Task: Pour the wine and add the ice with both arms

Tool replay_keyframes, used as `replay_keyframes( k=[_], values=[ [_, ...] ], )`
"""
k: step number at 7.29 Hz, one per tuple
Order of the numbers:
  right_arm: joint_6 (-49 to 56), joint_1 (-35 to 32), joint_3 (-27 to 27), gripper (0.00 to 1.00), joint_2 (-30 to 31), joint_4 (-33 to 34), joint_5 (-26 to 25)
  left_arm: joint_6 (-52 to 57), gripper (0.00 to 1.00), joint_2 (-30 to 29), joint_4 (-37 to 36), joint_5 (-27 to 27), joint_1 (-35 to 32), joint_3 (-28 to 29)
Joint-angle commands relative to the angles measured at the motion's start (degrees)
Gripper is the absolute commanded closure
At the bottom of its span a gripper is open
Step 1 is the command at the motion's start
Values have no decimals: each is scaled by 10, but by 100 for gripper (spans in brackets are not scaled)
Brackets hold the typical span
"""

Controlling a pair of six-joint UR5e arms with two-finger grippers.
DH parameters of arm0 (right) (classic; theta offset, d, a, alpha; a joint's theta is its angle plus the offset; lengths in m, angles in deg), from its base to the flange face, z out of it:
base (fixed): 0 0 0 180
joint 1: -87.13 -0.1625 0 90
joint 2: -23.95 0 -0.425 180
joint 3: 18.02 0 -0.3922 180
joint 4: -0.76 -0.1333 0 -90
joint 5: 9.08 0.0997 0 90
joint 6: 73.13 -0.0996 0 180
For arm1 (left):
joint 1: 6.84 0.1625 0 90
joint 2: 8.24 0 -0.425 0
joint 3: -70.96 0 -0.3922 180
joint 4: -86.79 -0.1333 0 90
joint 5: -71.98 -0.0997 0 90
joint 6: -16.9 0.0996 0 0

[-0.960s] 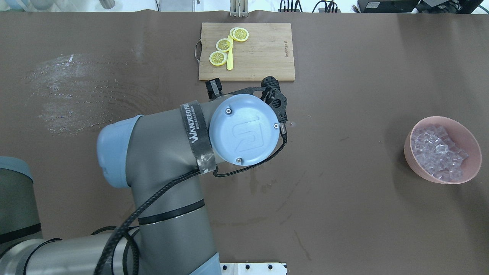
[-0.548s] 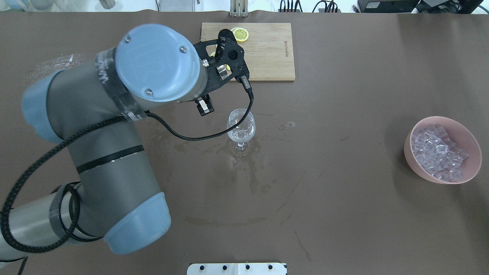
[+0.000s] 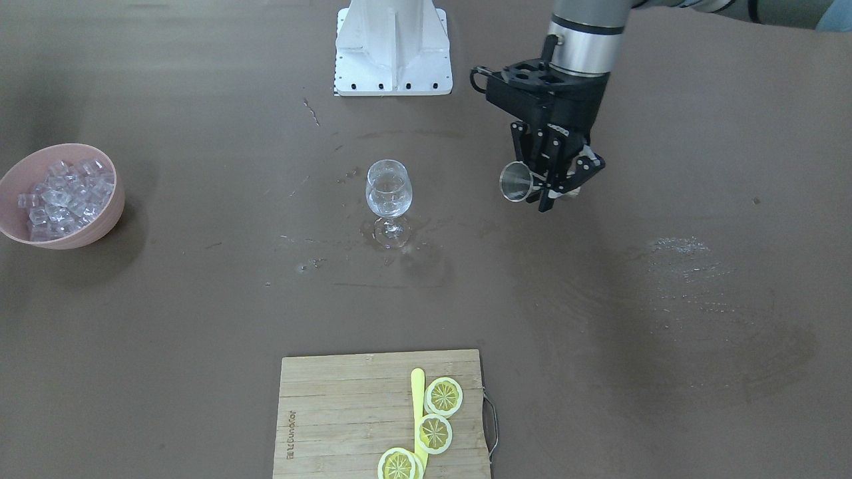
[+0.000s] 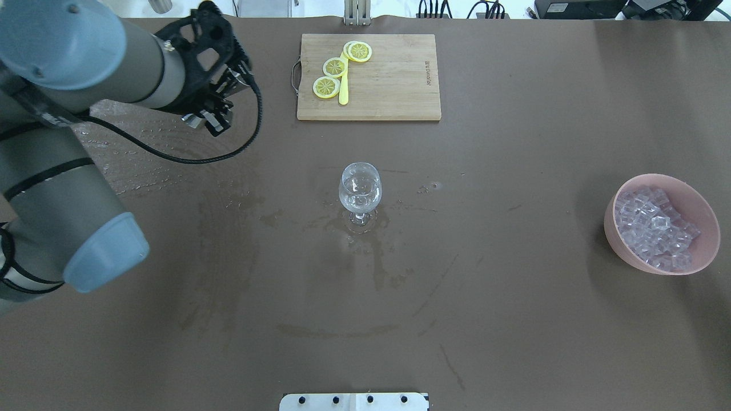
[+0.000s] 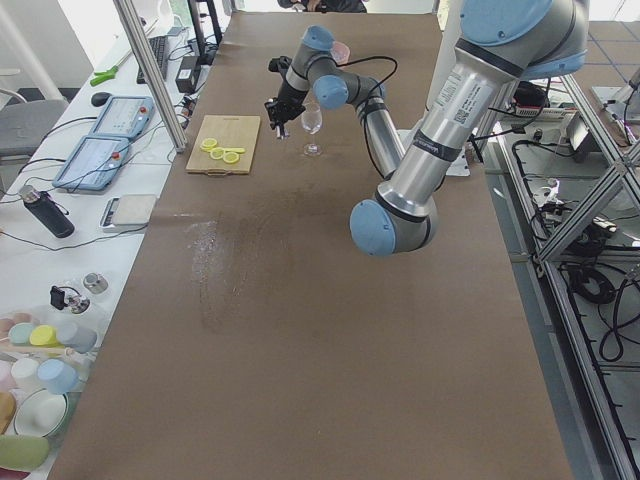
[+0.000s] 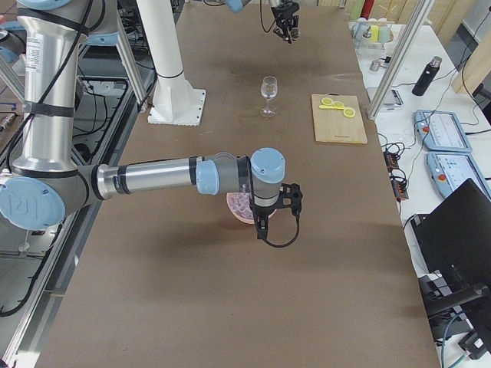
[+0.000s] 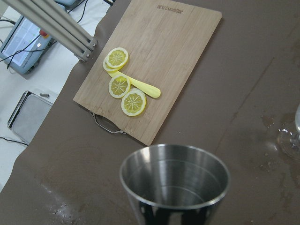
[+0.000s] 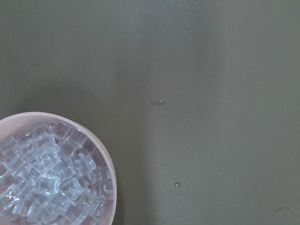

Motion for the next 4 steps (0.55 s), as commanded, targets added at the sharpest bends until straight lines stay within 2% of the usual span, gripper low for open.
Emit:
replay_keyframes(
  k=[1,4],
  values=[
    [0,0,1,0,0,-1,0,-81,100,88,118,36,-33,1],
    [0,0,0,0,0,0,-1,-193,100,214,390,36,-32,39]
  ],
)
